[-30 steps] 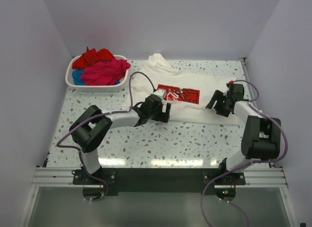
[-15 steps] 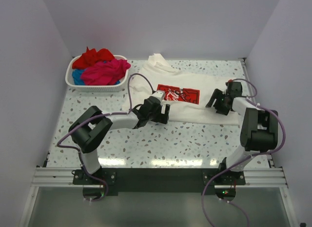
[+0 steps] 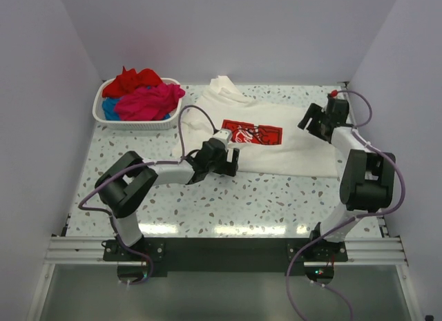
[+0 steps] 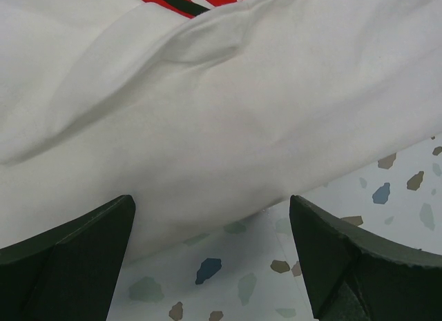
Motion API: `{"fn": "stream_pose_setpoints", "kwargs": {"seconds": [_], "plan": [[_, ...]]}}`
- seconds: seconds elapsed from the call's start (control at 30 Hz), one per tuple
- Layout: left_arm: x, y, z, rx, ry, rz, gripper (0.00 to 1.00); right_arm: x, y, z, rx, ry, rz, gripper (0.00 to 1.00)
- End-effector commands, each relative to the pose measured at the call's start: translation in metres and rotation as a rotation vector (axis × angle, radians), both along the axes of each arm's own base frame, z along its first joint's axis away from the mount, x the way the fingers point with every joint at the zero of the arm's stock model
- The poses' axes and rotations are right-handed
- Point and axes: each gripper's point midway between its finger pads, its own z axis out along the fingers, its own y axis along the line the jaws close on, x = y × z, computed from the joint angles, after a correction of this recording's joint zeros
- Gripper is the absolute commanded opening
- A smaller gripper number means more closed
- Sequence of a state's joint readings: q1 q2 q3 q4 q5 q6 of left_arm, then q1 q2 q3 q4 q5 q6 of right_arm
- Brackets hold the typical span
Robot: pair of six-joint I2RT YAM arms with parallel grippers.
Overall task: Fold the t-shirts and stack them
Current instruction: Fold the tshirt
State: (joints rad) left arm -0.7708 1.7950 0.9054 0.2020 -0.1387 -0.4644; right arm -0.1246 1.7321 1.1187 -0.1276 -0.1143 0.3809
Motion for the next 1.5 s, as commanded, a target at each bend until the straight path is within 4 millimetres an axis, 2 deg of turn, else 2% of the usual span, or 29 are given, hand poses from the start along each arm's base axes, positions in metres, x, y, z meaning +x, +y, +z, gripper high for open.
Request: {"fn": "stream_pose_setpoints", "kwargs": {"seconds": [0.0,0.07,0.1,0.17,0.2,0.23,0.3,0.33,0.37,0.5,0.6,0.77,0.8,0.9,0.93,1.0,1.03,1.07,1.13,1.17,1.2,1.23,1.27,1.3,1.33,1.47], "plan": [[-0.007,0.011,-0.005,0.022,0.025,0.030,1.00,0.007,-0.002,0.060,-0.044,-0.170,0.007,0.73],[-0.004,0.010,0.003,0.015,0.012,0.032,1.00,-0.003,0.000,0.064,-0.042,-0.168,0.016,0.73],[-0.003,0.010,0.010,0.011,0.003,0.033,1.00,-0.014,0.002,0.058,-0.034,-0.138,0.018,0.73],[0.003,0.007,0.026,0.004,-0.026,0.034,1.00,-0.026,0.007,0.065,-0.018,-0.147,0.029,0.73],[0.006,0.010,0.039,0.004,-0.054,0.043,1.00,-0.037,0.011,0.055,-0.001,-0.115,0.040,0.73],[0.009,0.011,0.048,0.000,-0.072,0.049,1.00,-0.044,0.014,0.060,0.009,-0.126,0.046,0.73],[0.019,0.018,0.070,-0.016,-0.112,0.073,1.00,-0.060,0.020,0.047,0.034,-0.087,0.058,0.73],[0.023,0.023,0.075,-0.018,-0.127,0.081,1.00,-0.065,0.027,0.048,0.061,-0.090,0.075,0.73],[0.027,0.029,0.076,-0.018,-0.131,0.095,1.00,-0.073,0.031,0.040,0.080,-0.072,0.086,0.73],[0.053,0.068,0.067,-0.030,-0.108,0.169,1.00,-0.089,0.041,0.023,0.129,-0.030,0.111,0.73],[0.061,0.086,0.051,-0.025,-0.087,0.194,1.00,-0.097,0.043,0.004,0.136,0.022,0.113,0.73],[0.064,0.096,0.026,-0.017,-0.041,0.190,1.00,-0.103,0.044,-0.027,0.148,0.119,0.120,0.74],[0.063,0.099,0.023,-0.015,-0.034,0.194,1.00,-0.107,0.044,-0.041,0.157,0.168,0.116,0.74],[0.052,0.104,0.007,-0.012,-0.001,0.193,1.00,-0.111,0.041,-0.061,0.162,0.245,0.089,0.74],[0.045,0.107,-0.001,-0.006,0.021,0.195,1.00,-0.114,0.041,-0.073,0.173,0.290,0.072,0.74],[0.037,0.109,-0.007,-0.006,0.037,0.192,1.00,-0.119,0.039,-0.082,0.195,0.324,0.046,0.74],[0.027,0.113,-0.017,0.003,0.062,0.194,1.00,-0.122,0.040,-0.086,0.218,0.340,0.022,0.74],[0.024,0.114,-0.016,-0.004,0.061,0.195,1.00,-0.128,0.038,-0.091,0.232,0.358,-0.001,0.74],[0.009,0.121,-0.027,0.006,0.091,0.198,1.00,-0.135,0.036,-0.092,0.259,0.362,-0.052,0.75],[0.006,0.122,-0.026,-0.002,0.087,0.200,1.00,-0.147,0.033,-0.098,0.281,0.381,-0.085,0.76],[0.000,0.121,-0.027,-0.019,0.101,0.195,1.00,-0.150,0.032,-0.098,0.295,0.373,-0.104,0.77],[-0.012,0.125,-0.036,-0.020,0.129,0.193,1.00,-0.155,0.032,-0.098,0.315,0.374,-0.130,0.77],[-0.014,0.123,-0.033,-0.040,0.118,0.192,1.00,-0.165,0.030,-0.099,0.323,0.377,-0.150,0.77],[-0.023,0.119,-0.035,-0.067,0.141,0.174,1.00,-0.170,0.030,-0.098,0.325,0.377,-0.162,0.78],[-0.033,0.123,-0.042,-0.061,0.163,0.175,1.00,-0.174,0.029,-0.097,0.328,0.376,-0.176,0.78],[-0.050,0.128,-0.039,-0.065,0.170,0.175,1.00,-0.195,0.030,-0.086,0.318,0.358,-0.219,0.82]]}}
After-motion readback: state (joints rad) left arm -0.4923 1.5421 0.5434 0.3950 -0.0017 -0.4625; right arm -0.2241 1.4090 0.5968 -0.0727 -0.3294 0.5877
